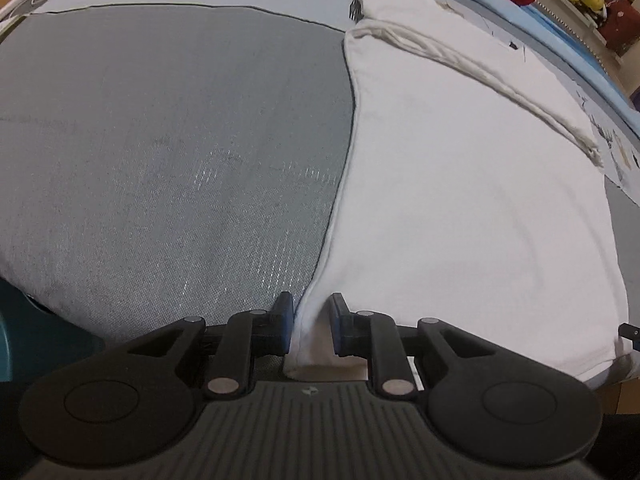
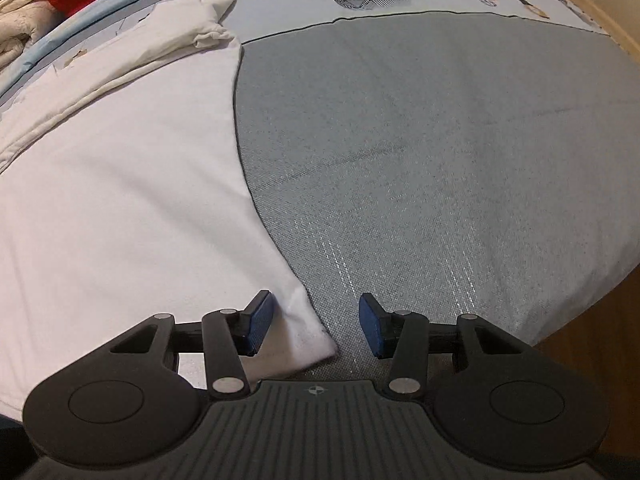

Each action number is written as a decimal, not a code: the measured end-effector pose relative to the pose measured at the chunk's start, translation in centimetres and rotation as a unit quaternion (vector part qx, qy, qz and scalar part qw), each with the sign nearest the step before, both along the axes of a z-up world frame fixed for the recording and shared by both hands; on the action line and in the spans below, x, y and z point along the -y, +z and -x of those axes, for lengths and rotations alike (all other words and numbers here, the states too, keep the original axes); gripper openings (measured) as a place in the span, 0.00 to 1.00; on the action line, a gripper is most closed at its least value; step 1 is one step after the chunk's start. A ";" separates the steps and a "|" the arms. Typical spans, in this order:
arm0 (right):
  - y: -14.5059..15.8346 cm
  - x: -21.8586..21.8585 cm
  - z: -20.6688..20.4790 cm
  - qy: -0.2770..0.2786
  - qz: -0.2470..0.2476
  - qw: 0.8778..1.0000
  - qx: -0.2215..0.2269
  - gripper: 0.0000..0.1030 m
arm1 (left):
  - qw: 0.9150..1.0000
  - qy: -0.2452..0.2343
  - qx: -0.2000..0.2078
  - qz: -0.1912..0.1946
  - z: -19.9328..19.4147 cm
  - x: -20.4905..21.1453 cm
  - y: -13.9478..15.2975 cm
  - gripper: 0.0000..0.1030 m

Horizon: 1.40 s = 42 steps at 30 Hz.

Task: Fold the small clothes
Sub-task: 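Grasp the shirt hem edge with the left gripper while the right gripper grasps beside it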

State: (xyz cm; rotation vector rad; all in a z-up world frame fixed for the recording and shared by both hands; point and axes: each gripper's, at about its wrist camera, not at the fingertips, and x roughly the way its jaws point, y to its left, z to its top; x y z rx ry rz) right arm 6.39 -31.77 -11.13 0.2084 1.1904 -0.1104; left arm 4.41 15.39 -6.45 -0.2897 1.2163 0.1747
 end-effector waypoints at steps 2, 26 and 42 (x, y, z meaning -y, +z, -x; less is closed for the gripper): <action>0.0 -0.1 0.2 0.005 -0.001 1.000 0.000 0.47 | 1.000 -0.008 0.001 -0.006 0.1 0.2 0.0 0.21; 0.1 0.7 0.8 -0.004 -0.036 0.999 -0.010 0.29 | 1.000 -0.023 -0.002 0.015 1.3 -0.2 0.2 0.39; 0.1 0.7 1.2 0.019 -0.034 0.999 0.002 0.11 | 0.999 -0.053 -0.003 0.004 1.9 0.5 0.0 0.16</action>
